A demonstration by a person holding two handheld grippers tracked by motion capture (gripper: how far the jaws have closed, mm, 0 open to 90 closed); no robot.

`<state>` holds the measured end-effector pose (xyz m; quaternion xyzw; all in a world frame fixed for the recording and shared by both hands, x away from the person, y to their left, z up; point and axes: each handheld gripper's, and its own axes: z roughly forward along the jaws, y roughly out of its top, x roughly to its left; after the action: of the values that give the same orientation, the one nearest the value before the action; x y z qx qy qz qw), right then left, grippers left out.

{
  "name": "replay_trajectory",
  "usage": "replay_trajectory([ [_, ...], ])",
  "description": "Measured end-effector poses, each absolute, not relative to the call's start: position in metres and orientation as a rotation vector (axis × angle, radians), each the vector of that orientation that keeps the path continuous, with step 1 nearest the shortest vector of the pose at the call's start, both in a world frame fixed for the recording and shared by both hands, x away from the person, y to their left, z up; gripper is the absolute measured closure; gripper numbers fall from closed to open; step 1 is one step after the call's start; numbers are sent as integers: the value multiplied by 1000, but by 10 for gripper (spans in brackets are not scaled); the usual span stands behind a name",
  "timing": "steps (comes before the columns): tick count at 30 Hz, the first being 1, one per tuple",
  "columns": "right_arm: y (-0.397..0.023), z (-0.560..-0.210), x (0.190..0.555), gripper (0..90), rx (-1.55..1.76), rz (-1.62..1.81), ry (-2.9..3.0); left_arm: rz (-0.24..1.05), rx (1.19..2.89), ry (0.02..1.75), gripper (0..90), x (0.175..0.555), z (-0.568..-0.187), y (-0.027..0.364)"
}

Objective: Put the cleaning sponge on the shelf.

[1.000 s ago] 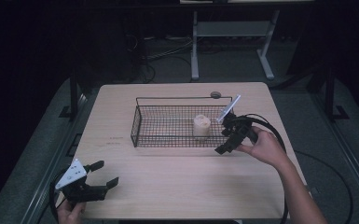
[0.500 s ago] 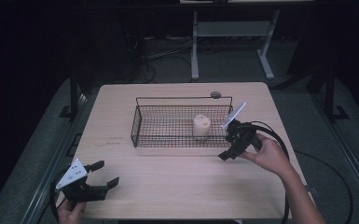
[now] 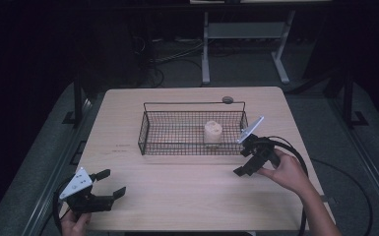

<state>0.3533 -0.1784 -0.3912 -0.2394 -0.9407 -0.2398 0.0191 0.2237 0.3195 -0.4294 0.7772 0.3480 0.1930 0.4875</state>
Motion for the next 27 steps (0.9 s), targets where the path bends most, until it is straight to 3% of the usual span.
replay_trajectory([
  [27, -204, -406, 319, 165, -800, -783, -2910, 466, 1897, 845, 141, 223, -430, 318],
])
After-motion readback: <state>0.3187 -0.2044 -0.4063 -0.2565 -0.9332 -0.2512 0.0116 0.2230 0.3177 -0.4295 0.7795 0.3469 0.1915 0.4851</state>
